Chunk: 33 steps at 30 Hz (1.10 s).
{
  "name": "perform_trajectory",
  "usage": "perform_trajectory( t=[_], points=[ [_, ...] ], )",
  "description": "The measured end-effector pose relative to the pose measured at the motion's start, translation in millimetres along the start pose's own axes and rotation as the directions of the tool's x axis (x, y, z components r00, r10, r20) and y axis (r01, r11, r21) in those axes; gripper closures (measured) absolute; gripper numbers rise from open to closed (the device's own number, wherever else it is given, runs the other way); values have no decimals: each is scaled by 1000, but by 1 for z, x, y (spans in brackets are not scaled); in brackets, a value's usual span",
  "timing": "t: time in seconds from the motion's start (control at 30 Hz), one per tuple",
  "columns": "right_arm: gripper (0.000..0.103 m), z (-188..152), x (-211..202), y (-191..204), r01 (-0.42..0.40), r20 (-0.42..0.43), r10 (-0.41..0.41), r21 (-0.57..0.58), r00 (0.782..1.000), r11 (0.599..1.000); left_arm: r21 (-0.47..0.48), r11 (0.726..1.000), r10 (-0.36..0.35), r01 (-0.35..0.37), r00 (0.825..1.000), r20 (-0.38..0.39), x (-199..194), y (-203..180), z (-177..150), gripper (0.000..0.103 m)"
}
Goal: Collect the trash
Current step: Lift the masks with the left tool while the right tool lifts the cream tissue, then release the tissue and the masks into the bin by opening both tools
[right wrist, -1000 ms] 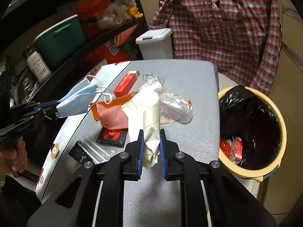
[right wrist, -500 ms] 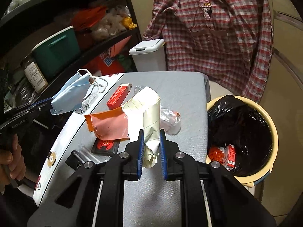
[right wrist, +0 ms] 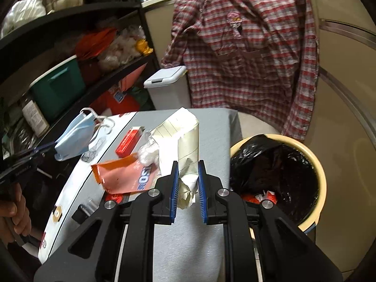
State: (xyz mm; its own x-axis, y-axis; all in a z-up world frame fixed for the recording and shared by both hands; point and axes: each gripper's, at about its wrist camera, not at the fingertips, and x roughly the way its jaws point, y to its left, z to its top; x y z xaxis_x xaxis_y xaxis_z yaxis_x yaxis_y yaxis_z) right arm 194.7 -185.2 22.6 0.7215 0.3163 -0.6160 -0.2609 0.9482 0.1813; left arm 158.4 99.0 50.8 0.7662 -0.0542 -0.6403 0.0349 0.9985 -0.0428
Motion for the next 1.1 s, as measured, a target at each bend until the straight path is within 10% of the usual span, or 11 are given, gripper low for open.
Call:
perform_trajectory(
  t=[1.1],
  points=[
    [87,35,-47,-121,177,123,-197,162,973,971,67,994,-89,85,995,44,1,-67,18,95]
  ],
)
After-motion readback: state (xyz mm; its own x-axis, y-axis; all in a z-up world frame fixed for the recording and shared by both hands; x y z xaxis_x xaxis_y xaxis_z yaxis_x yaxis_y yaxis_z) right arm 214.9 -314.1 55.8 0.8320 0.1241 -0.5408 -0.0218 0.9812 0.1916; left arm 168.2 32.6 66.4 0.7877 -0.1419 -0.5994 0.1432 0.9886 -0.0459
